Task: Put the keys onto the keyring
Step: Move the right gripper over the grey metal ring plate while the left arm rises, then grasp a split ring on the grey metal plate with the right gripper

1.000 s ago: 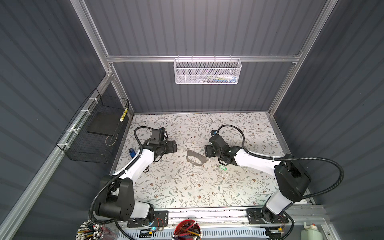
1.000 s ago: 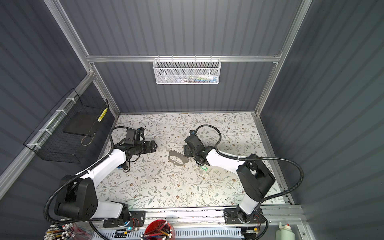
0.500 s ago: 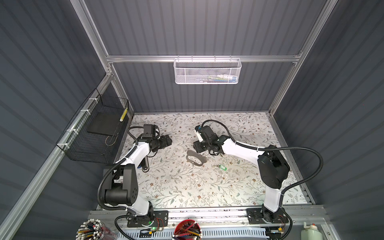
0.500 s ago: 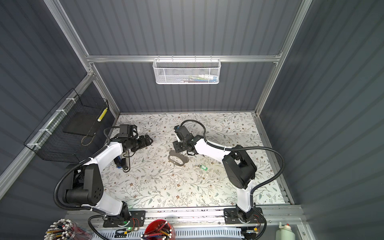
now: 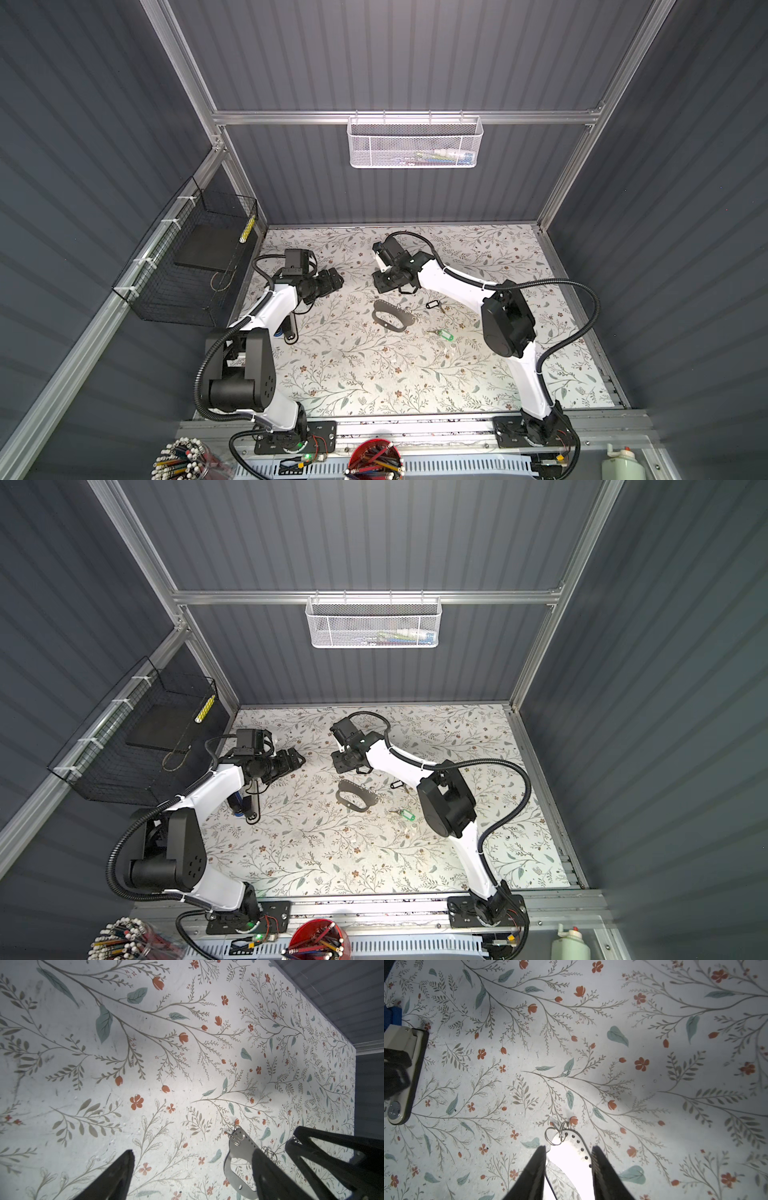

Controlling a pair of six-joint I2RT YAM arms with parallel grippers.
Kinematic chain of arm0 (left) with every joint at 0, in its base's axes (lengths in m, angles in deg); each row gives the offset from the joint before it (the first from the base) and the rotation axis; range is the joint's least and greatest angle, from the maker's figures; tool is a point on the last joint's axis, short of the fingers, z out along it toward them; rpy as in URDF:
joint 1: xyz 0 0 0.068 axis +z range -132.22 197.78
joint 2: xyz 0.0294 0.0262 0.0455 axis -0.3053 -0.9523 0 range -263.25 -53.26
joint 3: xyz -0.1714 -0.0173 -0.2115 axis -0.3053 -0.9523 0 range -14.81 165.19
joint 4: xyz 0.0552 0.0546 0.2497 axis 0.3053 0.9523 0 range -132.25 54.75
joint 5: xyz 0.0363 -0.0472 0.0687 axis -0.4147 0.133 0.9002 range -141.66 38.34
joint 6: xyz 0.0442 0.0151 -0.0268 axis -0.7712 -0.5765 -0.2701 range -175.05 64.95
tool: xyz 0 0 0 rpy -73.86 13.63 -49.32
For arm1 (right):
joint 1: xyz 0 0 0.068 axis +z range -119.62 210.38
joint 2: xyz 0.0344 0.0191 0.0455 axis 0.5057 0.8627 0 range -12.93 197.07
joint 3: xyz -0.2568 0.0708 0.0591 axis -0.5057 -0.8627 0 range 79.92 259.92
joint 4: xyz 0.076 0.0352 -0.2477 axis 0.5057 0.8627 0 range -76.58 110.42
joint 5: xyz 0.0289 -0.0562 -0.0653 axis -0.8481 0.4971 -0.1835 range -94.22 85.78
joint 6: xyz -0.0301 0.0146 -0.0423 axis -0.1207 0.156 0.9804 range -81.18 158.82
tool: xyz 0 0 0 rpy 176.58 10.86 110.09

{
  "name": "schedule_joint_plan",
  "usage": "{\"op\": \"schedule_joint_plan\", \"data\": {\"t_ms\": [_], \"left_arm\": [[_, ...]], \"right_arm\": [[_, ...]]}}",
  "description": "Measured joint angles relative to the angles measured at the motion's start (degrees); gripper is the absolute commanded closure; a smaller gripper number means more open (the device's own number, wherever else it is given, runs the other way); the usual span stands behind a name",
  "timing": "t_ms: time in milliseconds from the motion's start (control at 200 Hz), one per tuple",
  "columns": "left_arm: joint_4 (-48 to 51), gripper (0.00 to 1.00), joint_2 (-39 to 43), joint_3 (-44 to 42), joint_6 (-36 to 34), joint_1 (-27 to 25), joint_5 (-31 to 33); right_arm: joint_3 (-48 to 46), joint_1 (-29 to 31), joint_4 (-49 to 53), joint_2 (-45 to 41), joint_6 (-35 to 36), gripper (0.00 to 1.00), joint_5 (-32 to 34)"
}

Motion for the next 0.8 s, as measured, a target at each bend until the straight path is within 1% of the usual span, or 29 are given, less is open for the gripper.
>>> {"op": "schedule_joint_plan", "data": {"t_ms": [140, 265, 660, 800], "left_arm": [[0.0, 0.1, 0.0, 0.0, 0.0, 0.0, 0.0], [0.0, 0.1, 0.0, 0.0, 0.0, 0.0, 0.0], [0.0, 0.09, 0.0, 0.0, 0.0, 0.0, -0.3], [0.0, 0.09, 0.0, 0.0, 0.0, 0.0, -0.5]], "right_arm": [[4.3, 0.9, 2.3, 3.7, -0.7, 0.63, 0.2], [5.6, 1.3, 3.1, 5.7, -1.5, 0.64, 0.3], [6.7, 1.6, 4.9, 7.3, -2.8, 0.67, 2.6], [8.4, 1.6, 5.2, 8.3, -3.0, 0.67, 2.8]]}}
